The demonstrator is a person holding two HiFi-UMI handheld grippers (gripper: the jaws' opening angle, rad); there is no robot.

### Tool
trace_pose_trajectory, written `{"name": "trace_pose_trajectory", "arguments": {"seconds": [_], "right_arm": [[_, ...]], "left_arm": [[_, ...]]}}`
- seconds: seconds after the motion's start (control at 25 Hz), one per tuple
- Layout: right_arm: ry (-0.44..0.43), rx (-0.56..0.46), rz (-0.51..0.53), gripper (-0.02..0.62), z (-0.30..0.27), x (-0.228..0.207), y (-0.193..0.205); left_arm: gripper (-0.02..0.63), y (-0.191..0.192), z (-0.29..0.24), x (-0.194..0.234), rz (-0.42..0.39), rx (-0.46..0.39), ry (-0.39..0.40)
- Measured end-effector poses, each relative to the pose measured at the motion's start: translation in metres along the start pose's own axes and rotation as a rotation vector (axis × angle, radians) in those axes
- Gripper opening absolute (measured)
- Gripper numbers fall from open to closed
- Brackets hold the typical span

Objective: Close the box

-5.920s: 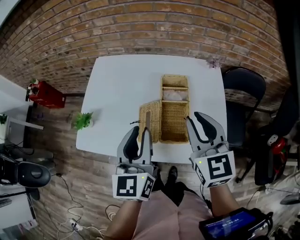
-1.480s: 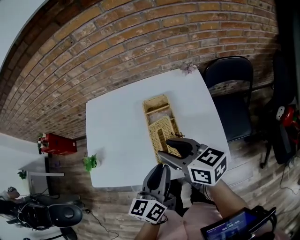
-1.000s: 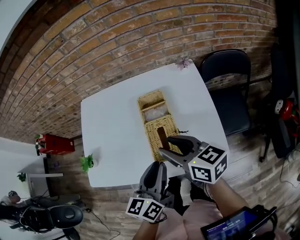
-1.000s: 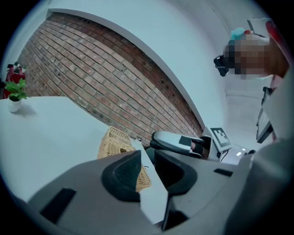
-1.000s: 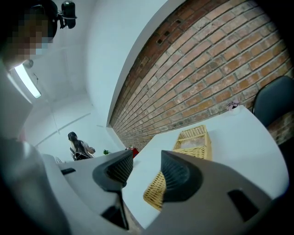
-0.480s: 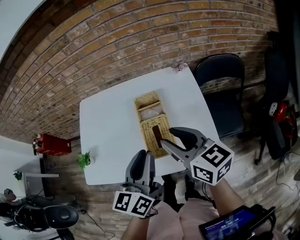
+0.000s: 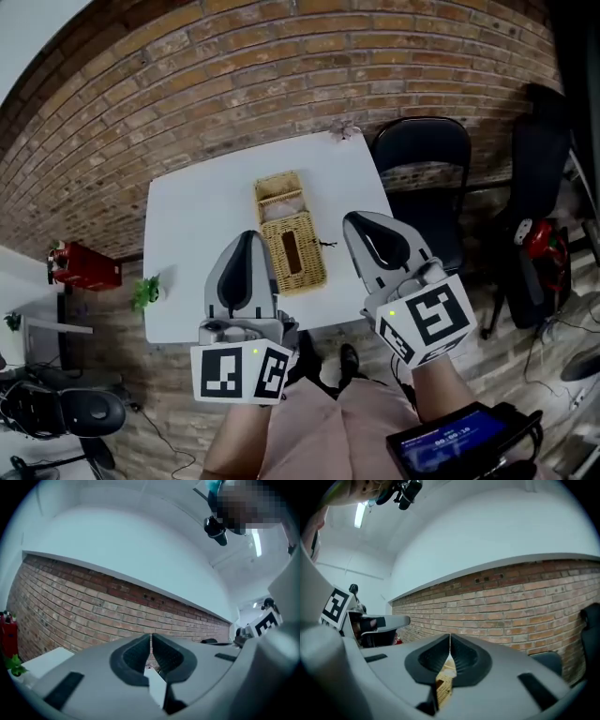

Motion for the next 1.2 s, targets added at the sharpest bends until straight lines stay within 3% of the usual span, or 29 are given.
{"name": "trace_pose_trajectory", "arguments": {"seconds": [0.24, 0.56, 1.2], "right_arm": [[0.075, -0.019, 0.059, 0.001, 0.017, -0.013, -0.004], [0.096, -0.028, 0.089, -0.002, 0.023, -0.028, 0.004], [0.103, -0.033, 0.069, -0.002, 0.019, -0.03, 0.005]], "left_arm": [[0.021, -0.006, -0.001, -0.015, -0.032, -0.017, -0.011], [0.021, 0.004, -0.01, -0.032, -0.061, -0.004, -0.009], [0.021, 0.013, -0.015, -0.029, -0.08, 0.031, -0.014]]}}
Point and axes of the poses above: the fingertips, and each gripper's own axes: z backward along the fingers, x to its left, y out of its underside, the point moved 2 cm from there along z, backward along the fingers, and after that the axes turned 6 degrees about x, right-handed, at the moved point
